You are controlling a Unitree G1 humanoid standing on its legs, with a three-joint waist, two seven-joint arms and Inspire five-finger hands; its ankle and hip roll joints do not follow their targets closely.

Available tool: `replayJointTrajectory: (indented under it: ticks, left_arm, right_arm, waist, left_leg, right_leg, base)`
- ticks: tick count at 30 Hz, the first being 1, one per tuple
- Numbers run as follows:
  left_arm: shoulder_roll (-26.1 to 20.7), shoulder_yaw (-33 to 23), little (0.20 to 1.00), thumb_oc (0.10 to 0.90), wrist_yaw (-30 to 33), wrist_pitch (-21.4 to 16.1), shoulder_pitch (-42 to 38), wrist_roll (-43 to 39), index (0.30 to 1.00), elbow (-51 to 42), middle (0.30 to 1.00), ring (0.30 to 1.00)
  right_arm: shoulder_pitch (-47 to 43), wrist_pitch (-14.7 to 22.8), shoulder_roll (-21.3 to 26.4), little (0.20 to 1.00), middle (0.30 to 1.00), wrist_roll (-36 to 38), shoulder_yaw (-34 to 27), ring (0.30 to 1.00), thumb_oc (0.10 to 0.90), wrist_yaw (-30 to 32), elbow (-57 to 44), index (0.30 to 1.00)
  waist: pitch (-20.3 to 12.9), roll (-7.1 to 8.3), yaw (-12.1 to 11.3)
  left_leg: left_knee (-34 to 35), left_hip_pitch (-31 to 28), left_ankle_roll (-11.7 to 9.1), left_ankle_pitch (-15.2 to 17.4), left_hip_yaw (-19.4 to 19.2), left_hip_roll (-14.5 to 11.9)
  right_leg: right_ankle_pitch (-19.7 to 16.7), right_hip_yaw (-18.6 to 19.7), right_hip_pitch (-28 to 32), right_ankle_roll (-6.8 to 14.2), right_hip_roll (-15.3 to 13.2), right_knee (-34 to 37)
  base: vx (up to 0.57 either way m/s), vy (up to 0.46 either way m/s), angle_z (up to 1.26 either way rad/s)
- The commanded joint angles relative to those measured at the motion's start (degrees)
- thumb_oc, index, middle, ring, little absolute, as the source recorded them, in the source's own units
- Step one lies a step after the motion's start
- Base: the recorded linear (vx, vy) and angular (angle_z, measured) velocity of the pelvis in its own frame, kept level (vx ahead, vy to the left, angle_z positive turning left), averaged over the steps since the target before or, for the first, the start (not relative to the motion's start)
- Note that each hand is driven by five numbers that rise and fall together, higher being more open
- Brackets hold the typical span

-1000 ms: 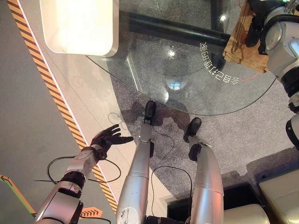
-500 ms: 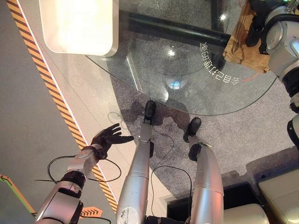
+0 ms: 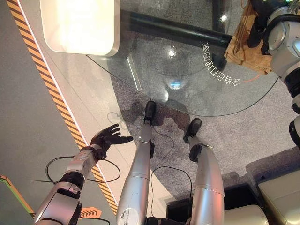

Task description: Wipe the table with a cloth and put it in the basket.

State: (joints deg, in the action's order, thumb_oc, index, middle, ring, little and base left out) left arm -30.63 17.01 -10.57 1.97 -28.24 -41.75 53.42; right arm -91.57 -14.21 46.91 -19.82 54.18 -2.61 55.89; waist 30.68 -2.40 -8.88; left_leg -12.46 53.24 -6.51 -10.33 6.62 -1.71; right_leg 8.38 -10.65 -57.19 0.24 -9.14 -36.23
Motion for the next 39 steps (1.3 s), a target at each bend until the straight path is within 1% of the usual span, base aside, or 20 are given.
replayJointTrajectory:
  ticks: [1, 18, 22, 27, 39]
  left_arm:
    - [-2.5, -1.4, 0.900, 0.800, -0.4, 0.2, 2.9, 0.3, 0.900, 1.5, 0.900, 0.900]
    - [-2.6, -1.5, 0.900, 0.800, -0.8, 0.1, 3.1, 0.3, 0.900, 1.7, 0.900, 0.900]
    - [-2.8, -1.5, 0.900, 0.800, -0.7, 0.2, 3.1, 0.2, 0.900, 1.6, 0.900, 0.900]
    - [-3.0, -1.8, 0.900, 0.800, -1.1, 0.2, 3.2, 0.3, 0.900, 1.8, 0.900, 0.900]
    - [-3.5, -1.8, 0.900, 0.800, -1.2, 0.8, 3.2, 0.2, 0.900, 1.4, 0.900, 0.900]
  right_arm:
    - [0.4, 0.1, 3.3, 0.200, 0.300, -0.3, 4.1, 0.300, 0.100, -0.8, 0.4, 0.300]
    - [0.1, -0.3, 3.5, 0.200, 0.300, -0.2, 4.5, 0.300, 0.100, -1.4, -0.1, 0.300]
    - [0.3, 0.0, 3.6, 0.200, 0.300, -0.2, 4.5, 0.300, 0.100, -1.3, 0.0, 0.300]
    - [0.1, 0.9, 3.9, 0.200, 0.300, -2.5, 5.4, 0.300, 0.100, -3.1, -0.4, 0.300]
    - [0.3, 0.0, 4.7, 0.200, 0.300, -3.5, 6.1, 0.300, 0.100, -4.1, -1.5, 0.300]
  waist:
    - [-0.9, -0.93, 0.7]
    - [-0.9, -0.72, 0.8]
    - [-0.9, -0.76, 0.8]
    - [-0.9, -0.71, 0.8]
    - [-0.9, -0.37, 1.0]
  left_leg:
    - [-5.6, -1.0, 4.1, 6.8, -4.1, 1.8]
    - [-5.6, -0.9, 4.2, 6.8, -4.1, 1.7]
    - [-5.6, -1.0, 4.2, 6.8, -4.1, 1.7]
    - [-5.8, -0.9, 4.2, 6.9, -4.2, 1.7]
    - [-5.7, -0.7, 4.2, 6.8, -4.2, 1.7]
  right_leg:
    - [-8.8, -0.4, 3.7, 1.9, 2.2, 12.7]
    - [-8.9, -0.5, 3.6, 1.9, 2.3, 12.8]
    - [-8.9, -0.4, 3.6, 1.8, 2.3, 12.7]
    - [-8.8, -0.5, 3.5, 1.8, 2.3, 12.5]
    - [-8.9, -0.4, 3.4, 1.8, 2.5, 12.7]
  base:
    - [0.00, 0.000, 0.00]
    - [0.00, 0.000, 0.00]
    - [0.00, 0.000, 0.00]
    - [0.00, 0.000, 0.00]
    - [0.00, 0.000, 0.00]
